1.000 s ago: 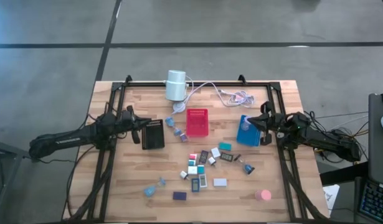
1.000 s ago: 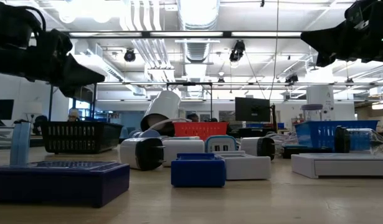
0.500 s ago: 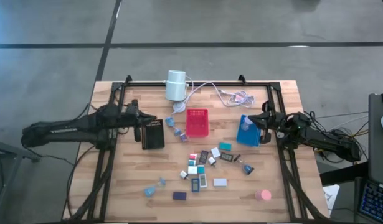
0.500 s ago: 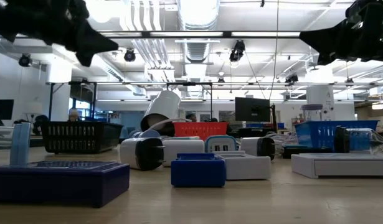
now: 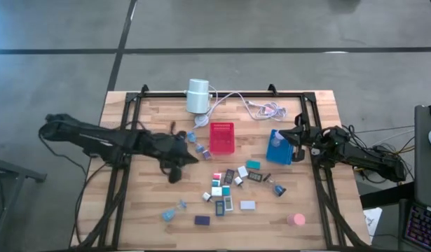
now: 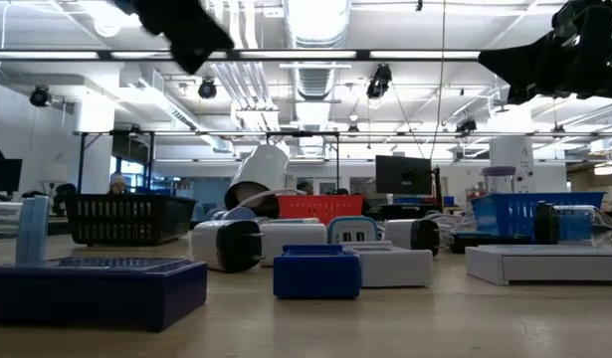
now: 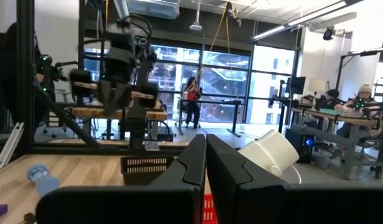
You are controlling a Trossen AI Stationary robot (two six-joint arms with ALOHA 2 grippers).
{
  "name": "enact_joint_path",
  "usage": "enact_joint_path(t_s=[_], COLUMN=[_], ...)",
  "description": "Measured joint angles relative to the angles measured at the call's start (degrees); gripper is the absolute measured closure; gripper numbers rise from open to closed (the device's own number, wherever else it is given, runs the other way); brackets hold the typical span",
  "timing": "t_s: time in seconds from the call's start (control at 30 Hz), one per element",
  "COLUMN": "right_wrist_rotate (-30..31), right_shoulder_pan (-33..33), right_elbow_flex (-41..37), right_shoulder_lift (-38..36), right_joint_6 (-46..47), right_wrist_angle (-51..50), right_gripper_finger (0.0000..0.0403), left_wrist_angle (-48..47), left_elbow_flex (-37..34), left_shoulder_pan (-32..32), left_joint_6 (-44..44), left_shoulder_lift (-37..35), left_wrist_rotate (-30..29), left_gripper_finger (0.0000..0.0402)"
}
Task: Pick & Place Office items
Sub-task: Put the top blue digital clock into the red basket
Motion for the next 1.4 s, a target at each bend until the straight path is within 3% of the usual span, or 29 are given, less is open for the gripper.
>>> enact_joint_path(t_s=[0.17,0.3,0.7,0.93,1.4], right_wrist_rotate=[0.0,0.0,-0.1,-0.1,0.0], right_shoulder_pan=[0.0,0.0,0.0,0.0,0.0], right_elbow_flex=[0.0,0.0,0.0,0.0,0.0], right_shoulder_lift=[0.0,0.0,0.0,0.0,0.0], right_joint_6=[0.0,0.1,0.2,0.9,0.2], right_wrist_angle=[0.1,0.1,-0.1,-0.6,-1.6], right_gripper_finger=[0.0394,0.0394,0.0394,0.0394,0.0394], left_wrist_angle=[-6.2,-14.5,-22.1,-23.0,-27.1], left_elbow_flex=[11.2,20.3,46.8,50.6,50.3], left_shoulder_pan=[-0.1,0.3,1.9,2.9,3.5], left_joint_6=[-1.3,3.5,20.7,22.2,22.4], left_shoulder_lift=[10.4,19.3,45.1,53.2,56.9], left_wrist_rotate=[-0.3,-0.3,-0.6,-0.4,2.4], left_gripper_finger=[0.0401,0.0384,0.0235,0.0171,0.0091])
